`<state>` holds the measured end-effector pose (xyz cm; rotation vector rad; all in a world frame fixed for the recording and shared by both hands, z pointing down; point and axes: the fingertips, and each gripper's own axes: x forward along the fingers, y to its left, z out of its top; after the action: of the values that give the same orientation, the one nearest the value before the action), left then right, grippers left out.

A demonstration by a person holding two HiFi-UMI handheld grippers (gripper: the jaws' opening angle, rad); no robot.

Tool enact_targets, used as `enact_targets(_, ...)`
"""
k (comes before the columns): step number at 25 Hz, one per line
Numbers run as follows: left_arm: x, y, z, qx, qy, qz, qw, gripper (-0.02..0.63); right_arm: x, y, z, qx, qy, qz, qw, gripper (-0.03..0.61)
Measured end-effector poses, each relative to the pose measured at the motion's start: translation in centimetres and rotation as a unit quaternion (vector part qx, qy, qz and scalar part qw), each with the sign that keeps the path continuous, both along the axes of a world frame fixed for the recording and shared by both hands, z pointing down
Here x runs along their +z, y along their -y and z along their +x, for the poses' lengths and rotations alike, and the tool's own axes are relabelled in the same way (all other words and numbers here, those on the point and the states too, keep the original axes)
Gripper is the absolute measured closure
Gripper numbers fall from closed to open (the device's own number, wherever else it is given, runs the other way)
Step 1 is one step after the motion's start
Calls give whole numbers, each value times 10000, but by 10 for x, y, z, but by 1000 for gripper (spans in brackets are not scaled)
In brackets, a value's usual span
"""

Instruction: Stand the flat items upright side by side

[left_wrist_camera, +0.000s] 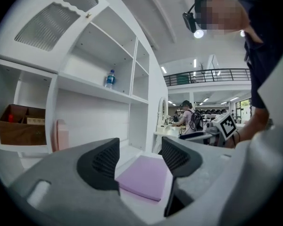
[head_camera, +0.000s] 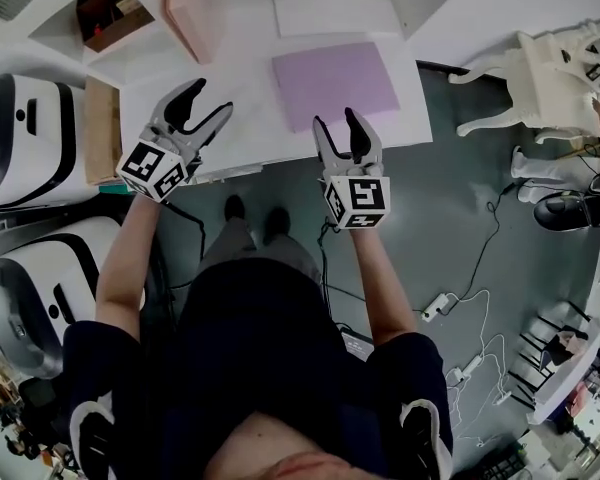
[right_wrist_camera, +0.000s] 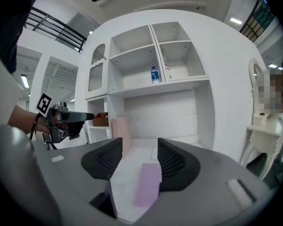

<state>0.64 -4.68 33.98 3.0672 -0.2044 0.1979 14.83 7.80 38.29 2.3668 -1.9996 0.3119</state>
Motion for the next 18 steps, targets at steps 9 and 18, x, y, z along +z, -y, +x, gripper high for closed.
enact_targets(9,7,7,69,659,103,-216,9975,244,16,-35,27,671,123,-299,9972,321)
enact_targets(18,39,22,142,1531,497,-326,9864,227,33,-32,50,1224,253,-537,9907,313)
